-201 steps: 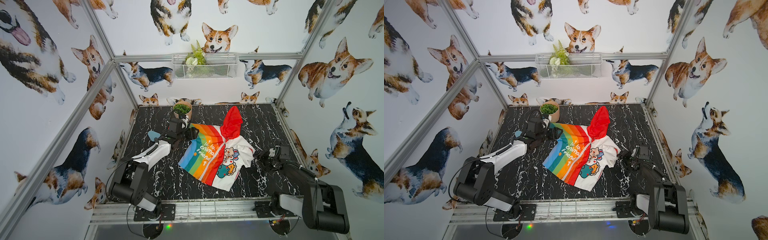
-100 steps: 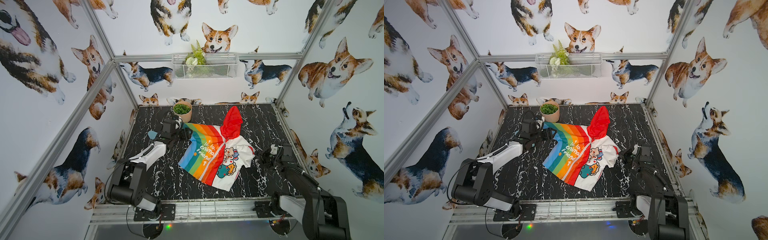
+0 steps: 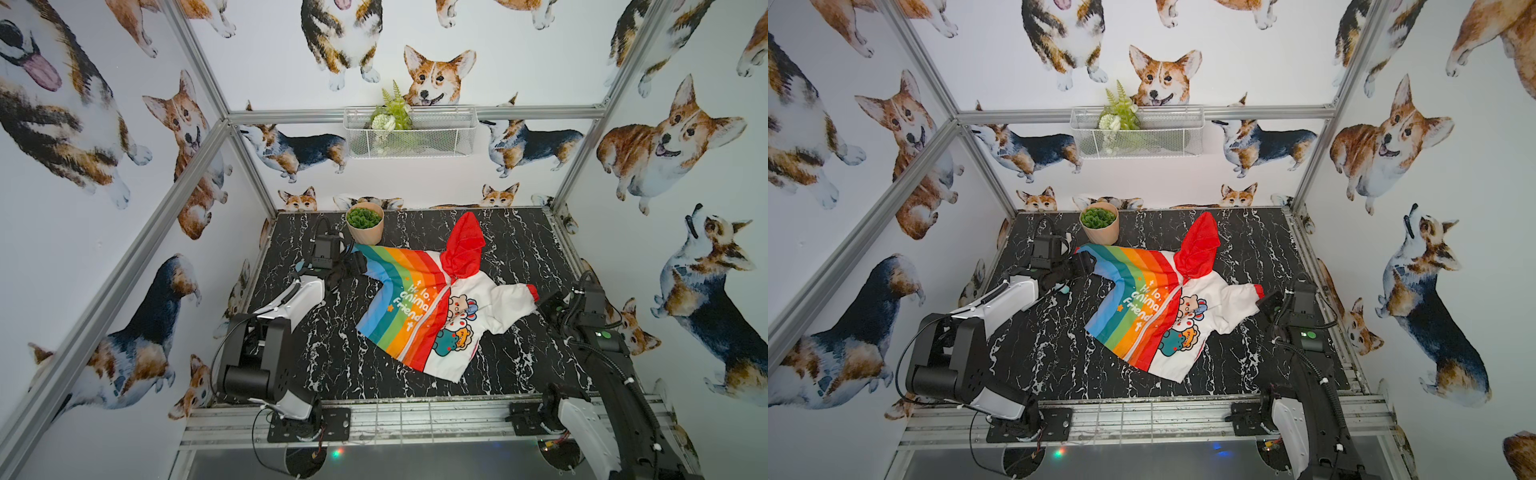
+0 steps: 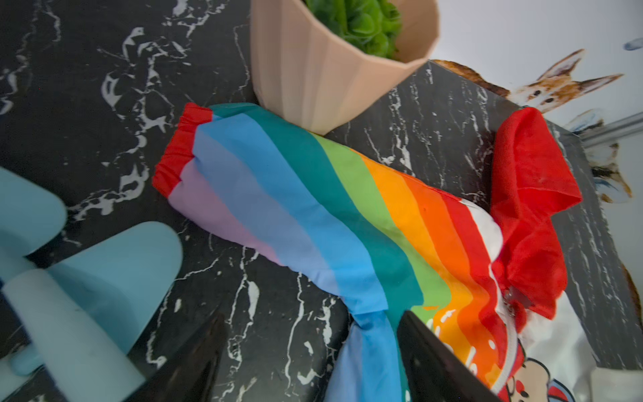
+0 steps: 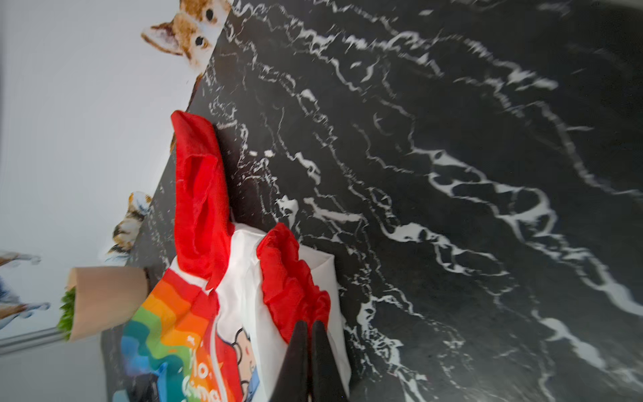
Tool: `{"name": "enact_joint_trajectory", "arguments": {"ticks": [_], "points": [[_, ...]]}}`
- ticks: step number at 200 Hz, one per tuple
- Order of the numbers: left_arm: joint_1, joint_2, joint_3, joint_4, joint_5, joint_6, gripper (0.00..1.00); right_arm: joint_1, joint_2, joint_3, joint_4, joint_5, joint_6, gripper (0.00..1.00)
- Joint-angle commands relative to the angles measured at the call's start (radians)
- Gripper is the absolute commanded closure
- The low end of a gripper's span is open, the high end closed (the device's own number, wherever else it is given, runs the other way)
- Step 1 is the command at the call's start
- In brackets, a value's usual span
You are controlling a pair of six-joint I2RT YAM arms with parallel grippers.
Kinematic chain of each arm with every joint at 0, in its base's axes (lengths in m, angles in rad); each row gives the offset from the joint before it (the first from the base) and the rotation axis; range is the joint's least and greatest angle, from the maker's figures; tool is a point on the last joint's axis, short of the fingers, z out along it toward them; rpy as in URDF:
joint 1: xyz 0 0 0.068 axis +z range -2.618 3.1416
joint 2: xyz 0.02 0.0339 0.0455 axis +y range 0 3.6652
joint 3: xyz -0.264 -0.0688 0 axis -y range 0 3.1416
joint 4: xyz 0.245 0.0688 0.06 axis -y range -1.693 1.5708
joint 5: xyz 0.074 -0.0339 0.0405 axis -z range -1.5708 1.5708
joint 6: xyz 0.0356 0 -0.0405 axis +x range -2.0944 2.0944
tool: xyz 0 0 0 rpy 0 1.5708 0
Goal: Unzip the jacket
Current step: Flatten out the jacket at the center of the board.
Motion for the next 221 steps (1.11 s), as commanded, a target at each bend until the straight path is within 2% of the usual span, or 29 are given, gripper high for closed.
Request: {"name": "enact_joint_trajectory", "arguments": {"ticks": [1,14,83,119,164,221], "points": [[0.022,0.053,0.066,-0.104,-0.103,0.022,0.21,0.001,-0.025,0.034,-0.14,0.253,-0.01,1.0],[0.029,0.087,0.099,-0.132,-0.125,0.034,0.24,0.001,-0.012,0.045,-0.15,0.288,-0.009,1.0],[0.082,0.286,0.314,-0.206,-0.159,0.116,0.32,-0.002,0.15,0.106,-0.067,0.307,-0.071,1.0],[0.132,0.366,0.403,-0.231,-0.073,0.138,0.33,-0.013,0.212,0.137,-0.027,0.343,-0.061,1.0],[0.132,0.454,0.485,-0.258,0.008,0.156,0.36,-0.063,0.333,0.233,0.011,0.314,-0.056,1.0],[0.131,0.485,0.481,-0.302,0.054,0.153,0.41,-0.11,0.383,0.267,0.048,0.255,-0.057,1.0]]}}
